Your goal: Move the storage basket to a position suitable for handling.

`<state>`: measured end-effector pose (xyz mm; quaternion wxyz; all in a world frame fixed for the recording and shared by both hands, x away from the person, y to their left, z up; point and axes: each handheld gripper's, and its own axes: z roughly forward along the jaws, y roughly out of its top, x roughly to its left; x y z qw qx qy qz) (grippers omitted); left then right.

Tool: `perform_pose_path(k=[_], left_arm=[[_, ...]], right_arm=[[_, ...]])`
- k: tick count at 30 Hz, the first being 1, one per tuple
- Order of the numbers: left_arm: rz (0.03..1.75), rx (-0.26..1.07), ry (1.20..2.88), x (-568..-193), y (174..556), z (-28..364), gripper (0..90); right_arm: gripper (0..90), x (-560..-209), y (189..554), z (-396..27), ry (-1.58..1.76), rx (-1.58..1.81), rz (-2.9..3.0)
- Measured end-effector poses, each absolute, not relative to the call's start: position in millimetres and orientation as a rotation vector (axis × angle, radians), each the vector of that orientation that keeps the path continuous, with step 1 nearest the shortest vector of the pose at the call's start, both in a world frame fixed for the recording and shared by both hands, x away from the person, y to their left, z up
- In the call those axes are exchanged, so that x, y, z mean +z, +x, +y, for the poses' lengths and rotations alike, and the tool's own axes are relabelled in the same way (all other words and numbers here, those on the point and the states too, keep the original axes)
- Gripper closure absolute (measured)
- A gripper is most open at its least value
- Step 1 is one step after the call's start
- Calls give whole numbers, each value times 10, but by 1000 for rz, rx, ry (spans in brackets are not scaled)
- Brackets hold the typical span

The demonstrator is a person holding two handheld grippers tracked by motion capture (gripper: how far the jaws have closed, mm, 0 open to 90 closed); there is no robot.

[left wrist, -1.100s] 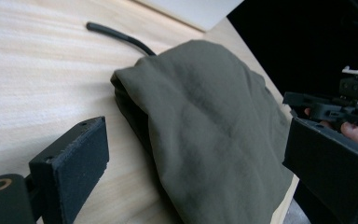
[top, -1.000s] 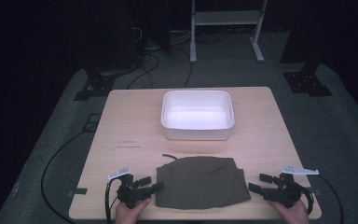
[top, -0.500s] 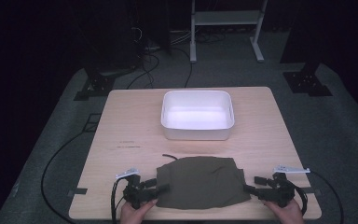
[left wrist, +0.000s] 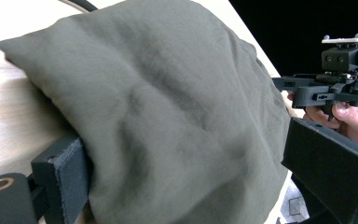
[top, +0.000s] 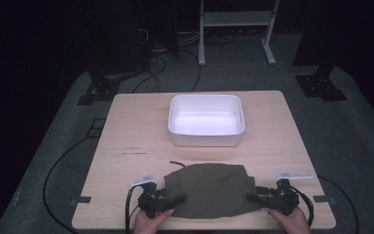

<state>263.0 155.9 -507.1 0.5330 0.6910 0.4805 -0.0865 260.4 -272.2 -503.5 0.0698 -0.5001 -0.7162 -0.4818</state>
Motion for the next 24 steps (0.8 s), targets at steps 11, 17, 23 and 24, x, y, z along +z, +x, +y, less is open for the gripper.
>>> perform_pose_path(k=[11, 17, 23, 24], left_arm=[[1153, -259, 1642, -5078, 2744, 1404, 126], [1175, -302, 1642, -5067, 2810, 1324, 161], [1187, -350, 1667, -5062, 2874, 1313, 259], [1180, -351, 1675, -5065, 2877, 1308, 278]], right_arm=[[251, -5020, 2692, -2462, -1493, -1401, -2116], [329, -5025, 2713, -2329, -1496, -1398, -2129], [487, -5066, 2703, -2303, -1497, -1411, -2120], [502, -5074, 2702, -2297, -1489, -1408, -2112]])
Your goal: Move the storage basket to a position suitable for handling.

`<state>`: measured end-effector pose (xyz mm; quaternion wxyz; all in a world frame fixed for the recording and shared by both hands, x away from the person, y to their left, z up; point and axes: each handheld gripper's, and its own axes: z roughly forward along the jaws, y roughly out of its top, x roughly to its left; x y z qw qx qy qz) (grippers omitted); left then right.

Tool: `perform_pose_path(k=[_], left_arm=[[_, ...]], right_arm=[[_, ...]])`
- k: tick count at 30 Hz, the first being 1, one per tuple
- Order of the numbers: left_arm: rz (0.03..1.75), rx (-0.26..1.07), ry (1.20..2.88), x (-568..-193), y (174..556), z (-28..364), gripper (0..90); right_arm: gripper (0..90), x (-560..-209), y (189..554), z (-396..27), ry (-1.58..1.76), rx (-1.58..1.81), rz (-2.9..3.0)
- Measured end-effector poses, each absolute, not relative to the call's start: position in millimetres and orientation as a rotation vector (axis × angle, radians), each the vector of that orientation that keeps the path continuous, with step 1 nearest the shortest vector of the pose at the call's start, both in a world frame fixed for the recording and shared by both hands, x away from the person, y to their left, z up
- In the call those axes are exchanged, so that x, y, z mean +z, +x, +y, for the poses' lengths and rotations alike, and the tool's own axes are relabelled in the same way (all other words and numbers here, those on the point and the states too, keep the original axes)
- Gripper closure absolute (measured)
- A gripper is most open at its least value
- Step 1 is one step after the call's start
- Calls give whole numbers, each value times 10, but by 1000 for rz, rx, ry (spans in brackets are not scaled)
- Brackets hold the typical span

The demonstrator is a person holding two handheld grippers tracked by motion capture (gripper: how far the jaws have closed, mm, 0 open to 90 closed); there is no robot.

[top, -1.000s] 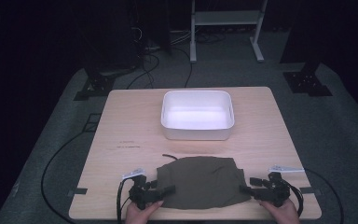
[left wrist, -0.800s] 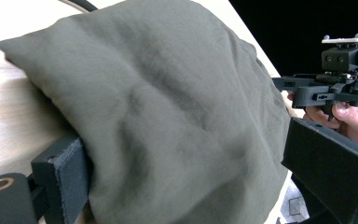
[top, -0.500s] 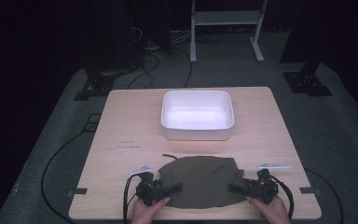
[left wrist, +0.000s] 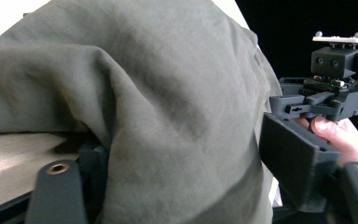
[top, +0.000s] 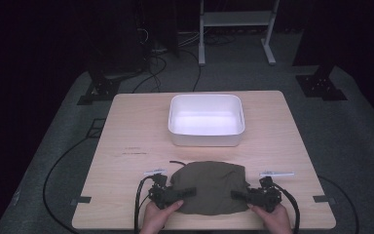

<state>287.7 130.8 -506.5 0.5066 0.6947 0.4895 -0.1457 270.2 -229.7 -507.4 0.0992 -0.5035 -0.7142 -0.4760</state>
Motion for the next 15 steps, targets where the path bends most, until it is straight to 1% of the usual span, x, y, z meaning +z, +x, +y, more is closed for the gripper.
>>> perform_pose_path(k=[6, 12, 15], left_arm=[[1168, -402, 1676, -5113, 2879, 1282, 417], [1151, -395, 1692, -5138, 2875, 1301, 544], [1148, -403, 1683, -5146, 2857, 1306, 593]], right_arm=[[591, -5097, 2676, -2166, -1441, -1409, -2138], [662, -5109, 2631, -2151, -1413, -1418, -2161], [687, -5115, 2623, -2156, -1398, -1433, -2158]])
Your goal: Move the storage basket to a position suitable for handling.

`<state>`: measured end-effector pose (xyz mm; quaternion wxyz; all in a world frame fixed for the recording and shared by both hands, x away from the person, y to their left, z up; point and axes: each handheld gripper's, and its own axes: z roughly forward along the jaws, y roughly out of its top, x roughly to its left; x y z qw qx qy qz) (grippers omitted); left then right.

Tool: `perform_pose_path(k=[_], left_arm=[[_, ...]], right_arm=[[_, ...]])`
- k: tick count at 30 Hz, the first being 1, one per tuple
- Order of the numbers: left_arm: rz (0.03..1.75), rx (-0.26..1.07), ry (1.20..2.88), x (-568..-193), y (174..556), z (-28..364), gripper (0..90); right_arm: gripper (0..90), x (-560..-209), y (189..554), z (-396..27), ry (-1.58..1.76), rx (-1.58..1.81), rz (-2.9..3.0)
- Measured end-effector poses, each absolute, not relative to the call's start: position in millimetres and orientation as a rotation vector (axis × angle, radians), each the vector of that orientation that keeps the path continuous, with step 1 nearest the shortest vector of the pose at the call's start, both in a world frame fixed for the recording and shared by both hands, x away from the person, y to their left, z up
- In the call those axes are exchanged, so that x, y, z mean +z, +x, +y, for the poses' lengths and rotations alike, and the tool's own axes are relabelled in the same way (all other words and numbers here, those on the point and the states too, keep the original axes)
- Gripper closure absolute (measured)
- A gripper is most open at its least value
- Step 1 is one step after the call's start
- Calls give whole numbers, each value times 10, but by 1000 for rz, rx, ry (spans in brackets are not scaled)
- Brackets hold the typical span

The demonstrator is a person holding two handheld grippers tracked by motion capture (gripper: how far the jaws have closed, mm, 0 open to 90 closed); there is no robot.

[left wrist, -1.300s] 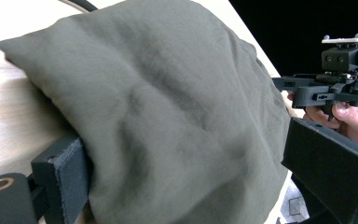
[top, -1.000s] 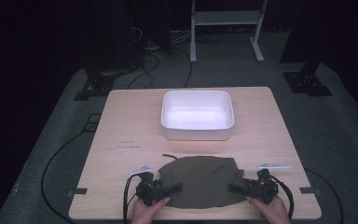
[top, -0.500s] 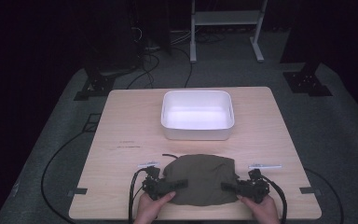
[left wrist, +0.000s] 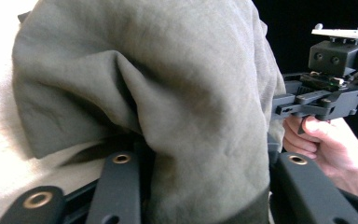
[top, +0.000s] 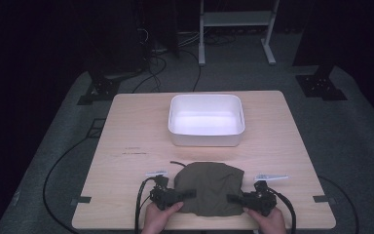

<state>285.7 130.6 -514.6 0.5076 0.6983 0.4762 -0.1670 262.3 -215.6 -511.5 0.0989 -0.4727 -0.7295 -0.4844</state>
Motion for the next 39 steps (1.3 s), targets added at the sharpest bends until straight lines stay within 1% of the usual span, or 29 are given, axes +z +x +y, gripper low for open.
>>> perform_pose_path(k=[3, 8, 25, 33, 39], left_arm=[[1137, -395, 1698, -5121, 2816, 1298, 628], [1124, -392, 1706, -5083, 2790, 1294, 648], [1069, -407, 1671, -4982, 2799, 1302, 654], [1024, -387, 1663, -4825, 2823, 1287, 653], [1002, -386, 1638, -4685, 2917, 1259, 654]], right_arm=[[700, -5109, 2616, -2166, -1386, -1442, -2158], [709, -5099, 2608, -2181, -1365, -1454, -2156], [717, -5009, 2550, -2222, -1342, -1551, -2099], [717, -4870, 2564, -2290, -1320, -1611, -2058], [718, -4714, 2619, -2335, -1311, -1664, -2029]])
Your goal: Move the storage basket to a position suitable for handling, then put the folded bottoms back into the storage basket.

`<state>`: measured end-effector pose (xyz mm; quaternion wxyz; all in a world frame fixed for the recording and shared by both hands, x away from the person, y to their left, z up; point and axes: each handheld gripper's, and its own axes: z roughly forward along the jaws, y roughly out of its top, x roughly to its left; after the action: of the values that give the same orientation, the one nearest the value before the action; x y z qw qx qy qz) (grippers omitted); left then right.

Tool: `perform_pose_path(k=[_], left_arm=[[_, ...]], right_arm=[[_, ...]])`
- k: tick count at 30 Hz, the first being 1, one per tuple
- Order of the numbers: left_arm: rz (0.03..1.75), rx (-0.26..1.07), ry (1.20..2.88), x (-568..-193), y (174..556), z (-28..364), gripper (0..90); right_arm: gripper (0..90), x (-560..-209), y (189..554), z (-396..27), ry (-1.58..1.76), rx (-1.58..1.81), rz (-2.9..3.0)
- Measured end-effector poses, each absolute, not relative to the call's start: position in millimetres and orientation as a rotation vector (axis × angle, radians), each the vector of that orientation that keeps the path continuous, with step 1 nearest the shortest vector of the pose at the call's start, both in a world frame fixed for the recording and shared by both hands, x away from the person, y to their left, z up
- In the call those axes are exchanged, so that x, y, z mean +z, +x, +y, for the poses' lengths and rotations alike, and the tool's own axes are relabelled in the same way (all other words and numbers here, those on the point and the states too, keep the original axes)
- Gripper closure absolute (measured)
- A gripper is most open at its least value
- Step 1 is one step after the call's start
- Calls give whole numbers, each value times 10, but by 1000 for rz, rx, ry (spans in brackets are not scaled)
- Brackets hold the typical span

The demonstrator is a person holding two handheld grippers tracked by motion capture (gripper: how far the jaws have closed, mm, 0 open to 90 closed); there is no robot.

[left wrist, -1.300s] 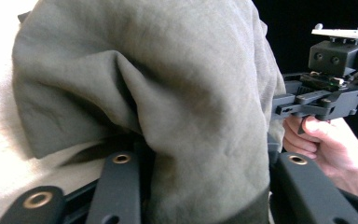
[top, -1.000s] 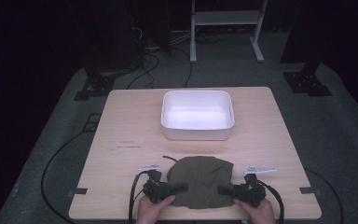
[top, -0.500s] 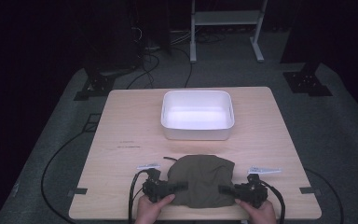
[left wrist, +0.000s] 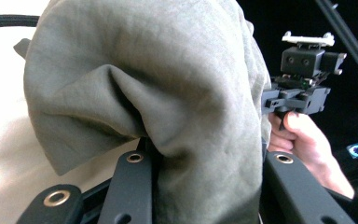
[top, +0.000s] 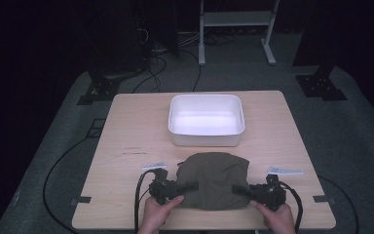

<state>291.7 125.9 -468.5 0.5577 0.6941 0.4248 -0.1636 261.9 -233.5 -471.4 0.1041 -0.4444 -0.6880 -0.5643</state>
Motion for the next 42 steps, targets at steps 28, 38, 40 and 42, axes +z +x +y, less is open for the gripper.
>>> perform_pose_path(k=[28, 38, 40, 42], left_arm=[[968, -342, 1592, -4072, 3297, 1369, 653], [947, -326, 1589, -3784, 3546, 1344, 653], [948, -319, 1588, -3722, 3594, 1330, 653], [937, -302, 1596, -3665, 3641, 1318, 653]], right_arm=[[717, -4013, 3074, -2249, -1233, -1752, -2055], [718, -3739, 3259, -2263, -1235, -1785, -2081], [717, -3691, 3291, -2266, -1239, -1797, -2080], [718, -3636, 3334, -2273, -1241, -1809, -2086]])
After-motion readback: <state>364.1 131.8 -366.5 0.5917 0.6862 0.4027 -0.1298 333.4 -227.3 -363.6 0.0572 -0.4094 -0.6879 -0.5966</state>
